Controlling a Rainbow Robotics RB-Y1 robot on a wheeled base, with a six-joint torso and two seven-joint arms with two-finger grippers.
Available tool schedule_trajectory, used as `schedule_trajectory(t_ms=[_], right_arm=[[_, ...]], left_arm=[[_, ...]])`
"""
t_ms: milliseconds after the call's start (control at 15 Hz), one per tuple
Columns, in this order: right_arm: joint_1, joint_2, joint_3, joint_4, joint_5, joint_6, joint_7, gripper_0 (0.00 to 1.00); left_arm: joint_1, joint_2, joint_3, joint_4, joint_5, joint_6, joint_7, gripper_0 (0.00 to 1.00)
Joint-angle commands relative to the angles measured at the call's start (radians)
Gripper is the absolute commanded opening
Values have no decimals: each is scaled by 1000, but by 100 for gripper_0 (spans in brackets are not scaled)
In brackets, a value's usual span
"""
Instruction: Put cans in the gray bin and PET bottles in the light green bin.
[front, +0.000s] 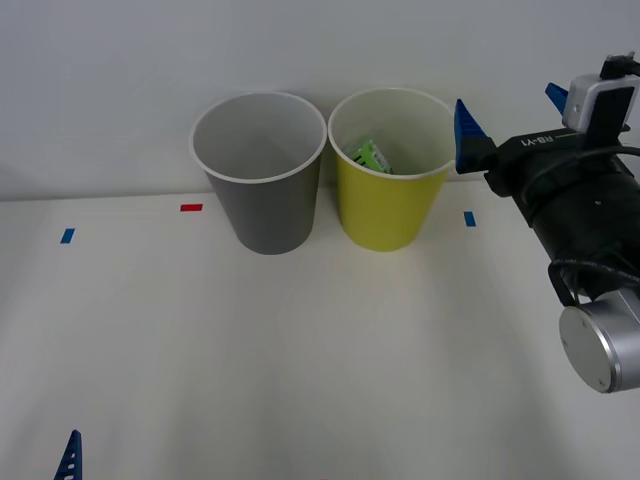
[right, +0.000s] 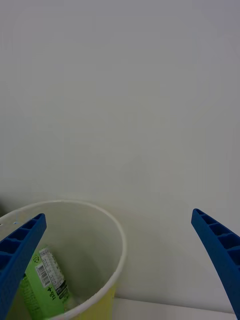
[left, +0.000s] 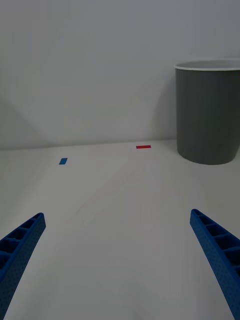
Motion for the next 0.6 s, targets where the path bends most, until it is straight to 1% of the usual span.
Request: schedule_trajectory(t_ms=[67,200,400,600], right_arm=[[126,-63,-2,1,-21,-143,-18,100],[206,-88,-10,1,-64,-229,-22,100],[328,-95,-19,1,-58,-350,-12,100],[451,-95,-13,1,-24,-473,-3,100]], left_arm=[[0,0,0,0,0,0,0,100],[0,0,0,0,0,0,0,100],[0,0,0,0,0,0,0,100],[0,0,0,0,0,0,0,100]])
